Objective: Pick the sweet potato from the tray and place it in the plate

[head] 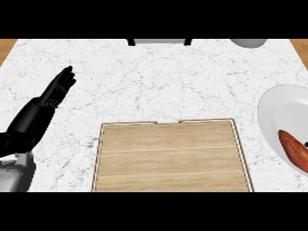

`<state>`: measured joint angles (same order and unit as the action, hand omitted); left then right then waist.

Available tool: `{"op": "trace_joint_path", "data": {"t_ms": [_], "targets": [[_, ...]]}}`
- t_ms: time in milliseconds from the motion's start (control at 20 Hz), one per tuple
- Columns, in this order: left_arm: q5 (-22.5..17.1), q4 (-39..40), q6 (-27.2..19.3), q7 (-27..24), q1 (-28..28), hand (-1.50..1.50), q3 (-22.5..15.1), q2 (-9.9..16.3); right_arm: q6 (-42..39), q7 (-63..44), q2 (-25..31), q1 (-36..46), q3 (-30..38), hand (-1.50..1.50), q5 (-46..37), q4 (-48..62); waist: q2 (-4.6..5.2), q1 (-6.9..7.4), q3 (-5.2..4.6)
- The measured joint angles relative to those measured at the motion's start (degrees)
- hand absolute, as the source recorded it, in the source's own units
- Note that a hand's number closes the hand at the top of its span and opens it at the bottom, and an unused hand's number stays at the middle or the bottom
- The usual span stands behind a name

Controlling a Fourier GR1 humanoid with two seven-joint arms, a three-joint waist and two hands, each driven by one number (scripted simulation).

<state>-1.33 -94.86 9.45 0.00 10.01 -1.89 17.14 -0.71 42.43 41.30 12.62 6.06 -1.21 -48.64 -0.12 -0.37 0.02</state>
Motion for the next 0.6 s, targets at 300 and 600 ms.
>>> {"op": "trace_joint_path", "data": {"t_ms": [300,600], "targets": [[0.54,-0.03,-0.14,-0.03,-0.18,0.0,-0.31,-0.75,-17.77,-1.22,3.03,-1.59,5.99,-1.5,11.9,1.87,0.01,-0.2,0.0],[0.06,-0.51,0.96,-0.11,-0.14,0.0,0.65,-0.32,-28.17,-1.92,9.82,-2.06,10.93,-1.5,17.28,10.37,0.21,0.49,0.08]]}}
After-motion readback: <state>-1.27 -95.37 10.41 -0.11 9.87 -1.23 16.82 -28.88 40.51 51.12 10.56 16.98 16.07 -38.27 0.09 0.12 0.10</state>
